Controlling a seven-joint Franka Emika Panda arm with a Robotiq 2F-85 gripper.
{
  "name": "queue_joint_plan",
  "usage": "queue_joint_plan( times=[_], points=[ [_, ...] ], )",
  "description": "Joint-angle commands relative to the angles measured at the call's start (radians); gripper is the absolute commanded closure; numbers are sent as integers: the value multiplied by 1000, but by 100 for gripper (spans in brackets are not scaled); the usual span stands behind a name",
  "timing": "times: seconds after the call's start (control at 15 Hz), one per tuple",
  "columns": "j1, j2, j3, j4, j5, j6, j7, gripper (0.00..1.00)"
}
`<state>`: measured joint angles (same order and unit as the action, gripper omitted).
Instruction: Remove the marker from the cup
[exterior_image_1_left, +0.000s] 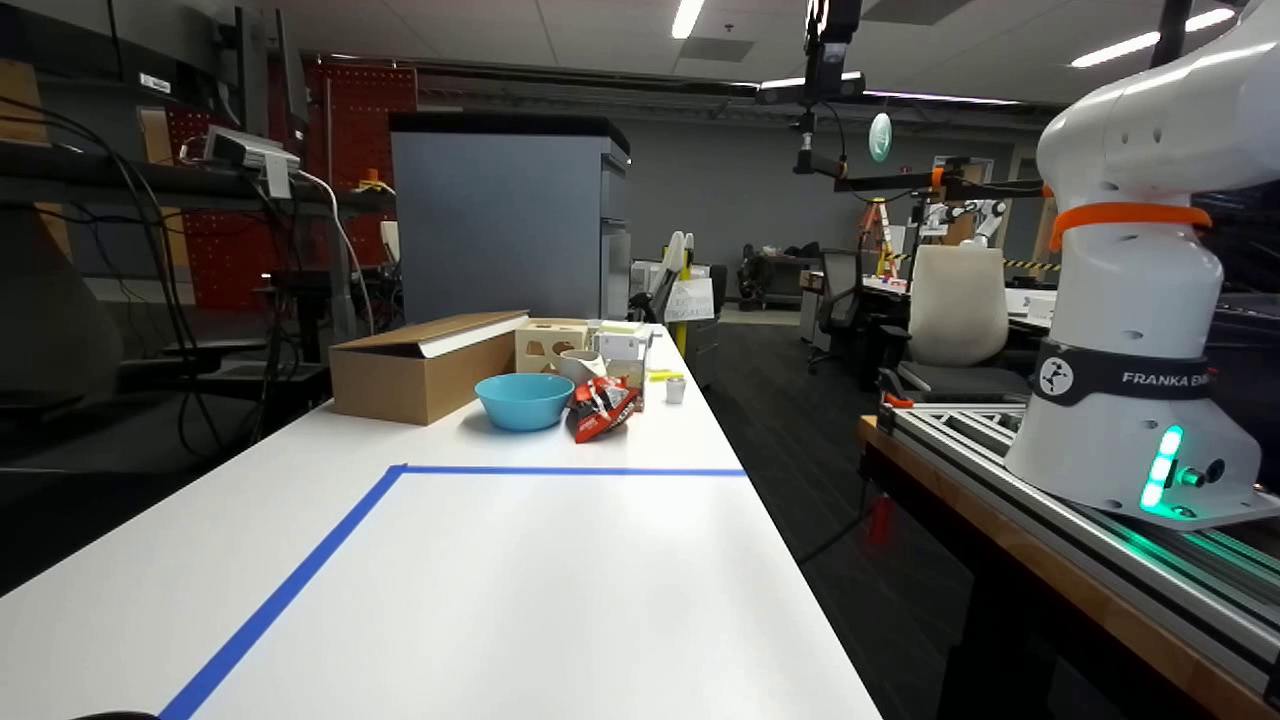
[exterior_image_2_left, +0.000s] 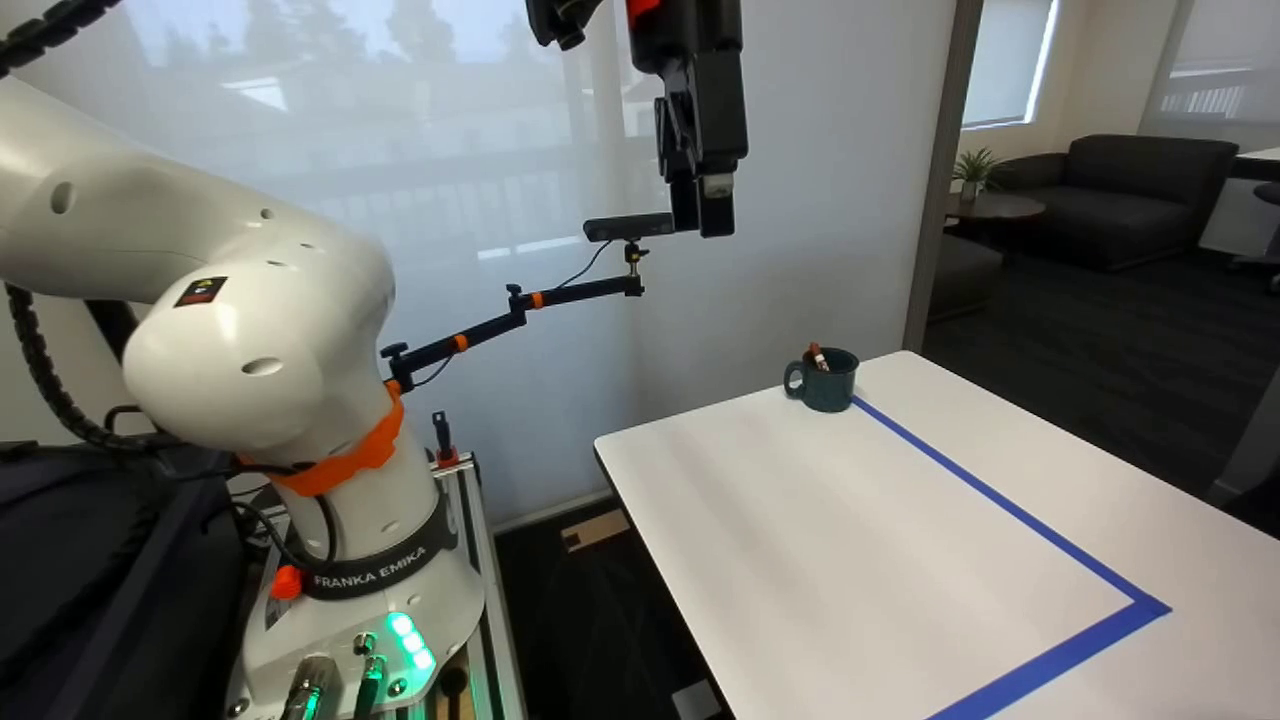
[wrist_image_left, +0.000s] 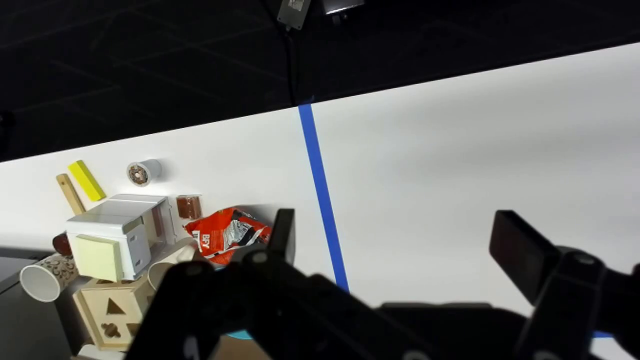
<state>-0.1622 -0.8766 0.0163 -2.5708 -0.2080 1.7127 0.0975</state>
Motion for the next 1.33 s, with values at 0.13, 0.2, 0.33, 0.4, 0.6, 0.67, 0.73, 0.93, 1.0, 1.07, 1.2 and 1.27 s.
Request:
queue_joint_plan(
  times=[0.13, 0.2, 0.33, 0.4, 0.6, 0.67, 0.73, 0.93, 1.0, 1.07, 1.2, 1.27],
  points=[
    [19, 1, -13, 3, -10, -5, 11, 0],
    [19, 1, -13, 3, -10, -5, 11, 0],
    [19, 1, -13, 3, -10, -5, 11, 0],
    [19, 1, -13, 3, -10, -5, 11, 0],
    [19, 1, -13, 3, -10, -5, 11, 0],
    [19, 1, -13, 3, -10, -5, 11, 0],
    [18, 5, -18, -1, -25, 5, -5, 0],
    [13, 34, -65, -9, -103, 42, -88, 0],
    [14, 51, -94, -8, -143, 66, -143, 0],
    [19, 62, -133, -17, -190, 126, -211, 0],
    [12, 116, -215, -10, -271, 240, -334, 0],
    [9, 152, -265, 1, -301, 307, -403, 0]
  ],
)
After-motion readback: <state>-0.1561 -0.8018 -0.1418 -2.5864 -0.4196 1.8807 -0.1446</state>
